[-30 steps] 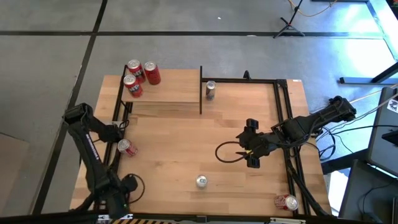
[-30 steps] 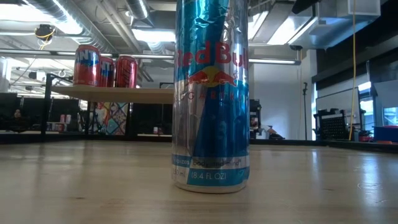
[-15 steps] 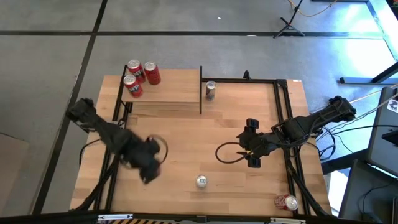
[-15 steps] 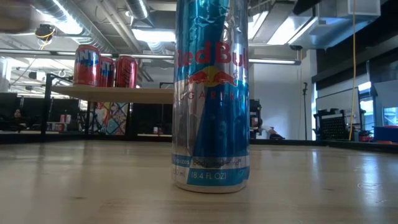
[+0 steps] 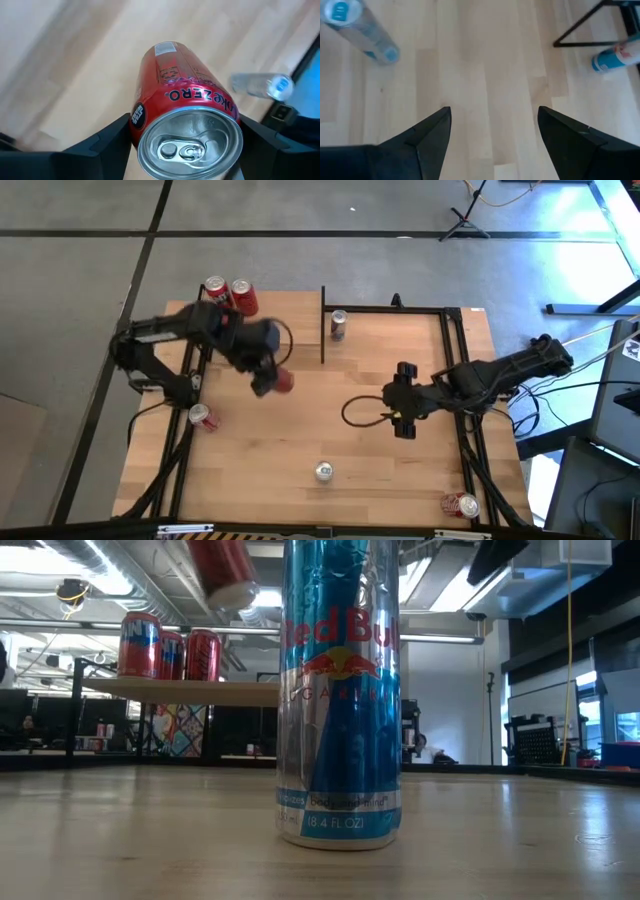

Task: Place canned beverage on shelf
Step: Put the red black soda can on the shelf aligned with the other red black soda can

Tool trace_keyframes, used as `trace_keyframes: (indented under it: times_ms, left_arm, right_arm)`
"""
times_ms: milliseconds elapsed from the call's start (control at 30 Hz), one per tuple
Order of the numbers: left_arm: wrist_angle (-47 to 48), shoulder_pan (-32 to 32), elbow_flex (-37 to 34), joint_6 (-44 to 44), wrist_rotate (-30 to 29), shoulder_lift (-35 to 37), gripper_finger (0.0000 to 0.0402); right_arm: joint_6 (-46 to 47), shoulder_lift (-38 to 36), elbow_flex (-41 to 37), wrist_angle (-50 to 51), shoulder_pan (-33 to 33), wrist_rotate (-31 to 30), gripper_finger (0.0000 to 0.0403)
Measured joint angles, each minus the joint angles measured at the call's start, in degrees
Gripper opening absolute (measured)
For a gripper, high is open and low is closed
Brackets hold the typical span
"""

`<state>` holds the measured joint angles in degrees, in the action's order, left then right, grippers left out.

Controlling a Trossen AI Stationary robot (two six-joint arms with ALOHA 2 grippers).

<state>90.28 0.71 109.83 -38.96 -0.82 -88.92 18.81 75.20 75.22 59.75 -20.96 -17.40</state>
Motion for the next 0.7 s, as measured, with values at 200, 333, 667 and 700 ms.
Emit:
trace_keyframes:
  times_ms: [200, 333, 667, 700]
  left_arm:
    - [-0.20, -11.82, 0.77, 11.99, -0.40, 1.38, 0.0267]
    - [-0.10, -18.30, 0.80, 17.70, 1.85, 2.72, 0.0267]
    - [-0.13, -30.83, 0.80, 26.01, 4.27, 7.99, 0.0267]
    - [-0.13, -30.94, 0.80, 26.00, 5.61, 8.28, 0.0267]
  right_arm:
    - [-2.61, 0.00, 0.00, 0.43, 5.12, 0.16, 0.0285]
    - [-4.16, 0.00, 0.00, 0.34, 10.76, 3.16, 0.0285]
    - [-9.24, 0.00, 0.00, -6.71, 24.24, 11.31, 0.0285]
    - [-10.88, 0.00, 0.00, -9.79, 25.19, 12.28, 0.0285]
